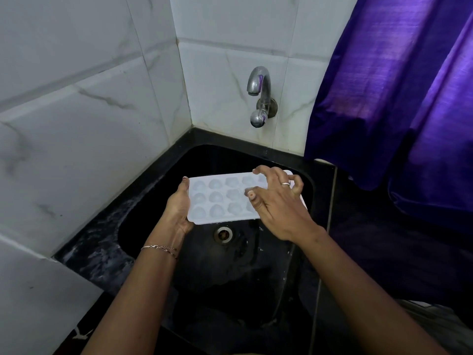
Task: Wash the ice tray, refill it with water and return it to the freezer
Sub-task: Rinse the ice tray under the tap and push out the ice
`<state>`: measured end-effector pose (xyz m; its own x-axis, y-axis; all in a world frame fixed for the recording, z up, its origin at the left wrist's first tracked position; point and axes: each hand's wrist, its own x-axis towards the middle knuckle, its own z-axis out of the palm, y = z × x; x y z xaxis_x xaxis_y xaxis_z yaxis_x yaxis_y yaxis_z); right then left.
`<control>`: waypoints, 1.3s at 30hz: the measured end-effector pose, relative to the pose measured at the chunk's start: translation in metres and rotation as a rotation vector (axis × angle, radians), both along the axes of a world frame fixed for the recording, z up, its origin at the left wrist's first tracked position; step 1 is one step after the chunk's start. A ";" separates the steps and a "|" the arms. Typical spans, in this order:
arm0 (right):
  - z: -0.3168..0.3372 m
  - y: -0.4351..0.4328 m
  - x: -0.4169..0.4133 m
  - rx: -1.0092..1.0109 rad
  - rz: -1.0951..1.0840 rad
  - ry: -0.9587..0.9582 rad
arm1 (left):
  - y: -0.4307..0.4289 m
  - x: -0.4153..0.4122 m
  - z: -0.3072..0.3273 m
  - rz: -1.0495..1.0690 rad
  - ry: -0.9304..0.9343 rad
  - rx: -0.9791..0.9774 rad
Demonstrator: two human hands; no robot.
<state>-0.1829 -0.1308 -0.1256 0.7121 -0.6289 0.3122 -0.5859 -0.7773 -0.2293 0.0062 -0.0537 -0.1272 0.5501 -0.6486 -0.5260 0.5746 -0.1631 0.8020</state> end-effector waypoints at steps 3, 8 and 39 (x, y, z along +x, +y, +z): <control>-0.001 -0.001 -0.001 0.023 0.009 -0.008 | 0.001 0.003 -0.003 0.011 0.014 0.004; -0.001 -0.002 -0.002 0.054 -0.024 -0.024 | 0.002 0.005 -0.002 -0.001 0.037 -0.014; 0.003 0.006 0.010 0.121 0.054 -0.075 | -0.007 -0.014 -0.003 -0.020 -0.007 0.005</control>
<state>-0.1727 -0.1250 -0.1228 0.7233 -0.6267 0.2901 -0.5215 -0.7711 -0.3654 -0.0074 -0.0610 -0.1300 0.5406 -0.6572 -0.5252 0.5652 -0.1786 0.8054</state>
